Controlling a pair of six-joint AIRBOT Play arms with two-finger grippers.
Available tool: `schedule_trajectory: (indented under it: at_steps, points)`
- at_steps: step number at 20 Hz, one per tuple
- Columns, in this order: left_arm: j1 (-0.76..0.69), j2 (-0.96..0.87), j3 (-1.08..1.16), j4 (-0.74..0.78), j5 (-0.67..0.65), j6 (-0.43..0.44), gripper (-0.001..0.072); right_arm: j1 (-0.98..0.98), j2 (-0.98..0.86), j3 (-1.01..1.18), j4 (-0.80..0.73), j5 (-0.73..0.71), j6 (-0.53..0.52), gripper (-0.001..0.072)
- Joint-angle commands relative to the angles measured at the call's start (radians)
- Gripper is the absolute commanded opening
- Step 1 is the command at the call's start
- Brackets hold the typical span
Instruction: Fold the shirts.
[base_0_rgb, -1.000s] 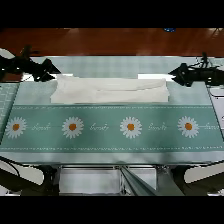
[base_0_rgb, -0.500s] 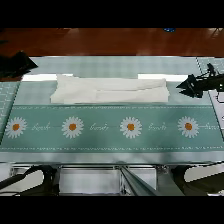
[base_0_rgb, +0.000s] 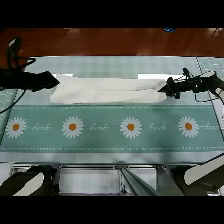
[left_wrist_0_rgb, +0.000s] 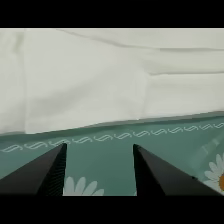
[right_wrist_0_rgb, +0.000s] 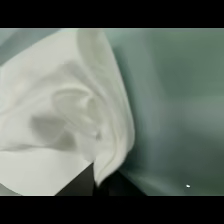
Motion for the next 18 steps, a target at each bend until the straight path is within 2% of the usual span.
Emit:
schedule_trajectory:
  at_steps: [1, 2, 3, 4, 7, 11, 13, 16, 18]
  points:
    - [-0.056, -0.002, -0.011, -0.007, 0.044, 0.002, 0.0505, 0.058, 0.009, 0.015, 0.104, 0.013, -0.075, 0.0020]
    - [-0.060, -0.004, -0.011, -0.007, 0.043, 0.002, 0.0496, 0.059, 0.039, 0.016, 0.092, 0.027, -0.076, 0.0020]
    - [-0.063, -0.005, -0.011, -0.007, 0.040, 0.002, 0.0360, 0.058, 0.082, 0.016, 0.053, 0.045, -0.074, 0.0020]
    - [-0.066, -0.004, -0.011, -0.021, 0.026, 0.003, 0.0023, 0.058, 0.134, 0.016, -0.001, 0.058, -0.068, 0.0020]
    - [-0.111, -0.010, -0.011, -0.114, 0.012, 0.051, 0.0024, 0.059, 0.359, -0.036, -0.146, 0.067, -0.059, 0.0020]
    - [-0.276, -0.116, -0.009, -0.139, 0.107, 0.047, 0.0024, 0.054, 0.737, -0.257, -0.271, 0.068, -0.024, 0.0020]
    - [-0.375, -0.230, 0.011, -0.183, 0.156, 0.047, 0.0024, 0.054, 0.939, -0.372, -0.278, 0.072, 0.008, 0.0020]
    - [-0.515, -0.443, 0.130, -0.242, 0.160, 0.045, 0.0024, 0.054, 1.185, -0.483, -0.278, 0.111, 0.090, 0.0020]
    - [-0.611, -0.575, 0.234, -0.243, 0.160, 0.001, 0.0024, 0.054, 1.283, -0.516, -0.277, 0.142, 0.135, 0.0020]
